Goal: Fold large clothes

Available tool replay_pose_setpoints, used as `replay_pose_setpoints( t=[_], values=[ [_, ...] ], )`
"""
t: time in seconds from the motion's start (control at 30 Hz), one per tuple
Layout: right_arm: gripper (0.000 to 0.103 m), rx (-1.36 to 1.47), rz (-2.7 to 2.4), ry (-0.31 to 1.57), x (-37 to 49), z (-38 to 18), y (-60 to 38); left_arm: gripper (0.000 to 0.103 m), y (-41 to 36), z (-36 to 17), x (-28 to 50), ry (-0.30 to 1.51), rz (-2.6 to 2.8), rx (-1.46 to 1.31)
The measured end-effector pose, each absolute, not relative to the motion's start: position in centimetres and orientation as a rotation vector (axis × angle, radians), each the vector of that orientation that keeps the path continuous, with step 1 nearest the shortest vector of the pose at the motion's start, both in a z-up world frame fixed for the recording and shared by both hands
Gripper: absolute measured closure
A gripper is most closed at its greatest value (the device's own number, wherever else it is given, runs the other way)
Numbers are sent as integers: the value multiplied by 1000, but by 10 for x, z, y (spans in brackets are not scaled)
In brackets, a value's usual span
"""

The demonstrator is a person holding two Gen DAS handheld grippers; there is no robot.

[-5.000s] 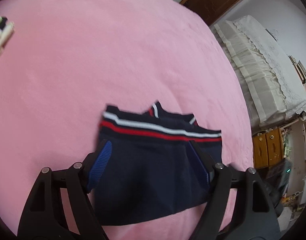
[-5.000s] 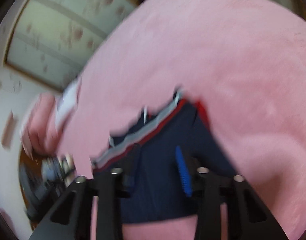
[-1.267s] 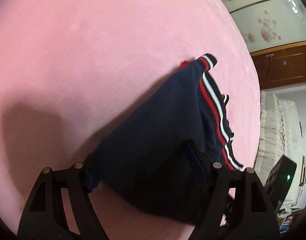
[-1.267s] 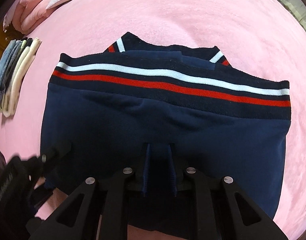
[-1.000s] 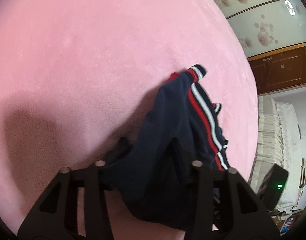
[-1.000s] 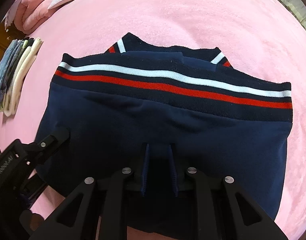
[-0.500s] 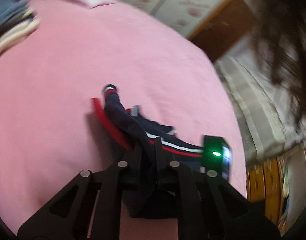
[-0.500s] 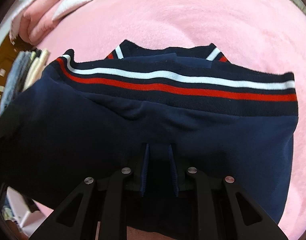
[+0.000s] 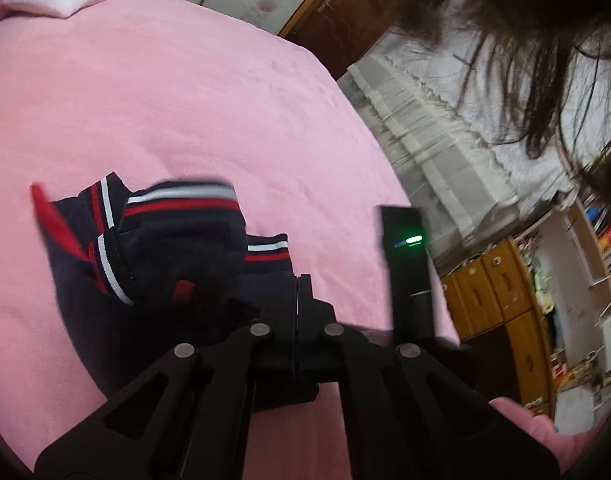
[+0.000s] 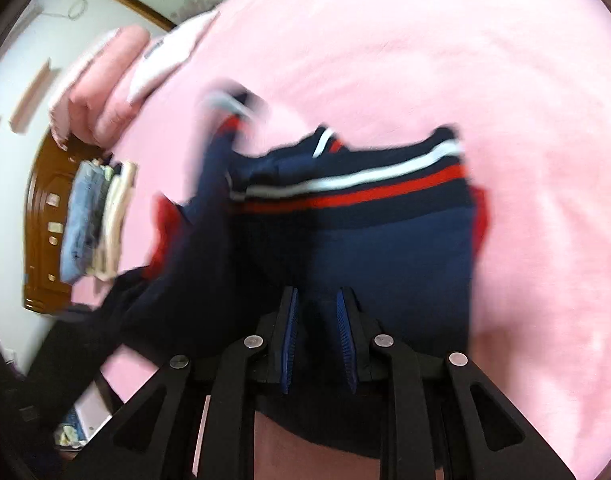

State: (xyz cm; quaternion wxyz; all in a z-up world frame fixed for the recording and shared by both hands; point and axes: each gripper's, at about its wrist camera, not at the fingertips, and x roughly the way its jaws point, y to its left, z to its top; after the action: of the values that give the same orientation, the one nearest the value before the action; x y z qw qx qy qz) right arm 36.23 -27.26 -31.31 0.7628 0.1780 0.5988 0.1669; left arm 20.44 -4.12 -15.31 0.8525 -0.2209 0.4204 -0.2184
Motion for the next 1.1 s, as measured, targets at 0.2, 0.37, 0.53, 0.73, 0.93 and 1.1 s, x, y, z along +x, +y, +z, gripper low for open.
replay_pose_setpoints(
  t=[0.2,0.37,0.53,0.73,0.93,1.1],
  values=[
    [82,365,405,1304,364,-294,-288,103,-24,-155,205,886,-349,-464],
    [82,374,508,1261,368,-278,-255,103,19,-153,200,863,-213,-442],
    [82,295,582,1228,361,-275,-207,103,65,-163,195,882,-76,-494],
    [82,338,712,1239,360,-277,-160,103,127,-209,158,985,85,-780],
    [82,278,816,1249,360,-284,-105,71,149,-254,132,1094,150,-887],
    [82,233,826,1244,358,-297,-67,41,154,-283,127,1089,161,-988]
  ],
)
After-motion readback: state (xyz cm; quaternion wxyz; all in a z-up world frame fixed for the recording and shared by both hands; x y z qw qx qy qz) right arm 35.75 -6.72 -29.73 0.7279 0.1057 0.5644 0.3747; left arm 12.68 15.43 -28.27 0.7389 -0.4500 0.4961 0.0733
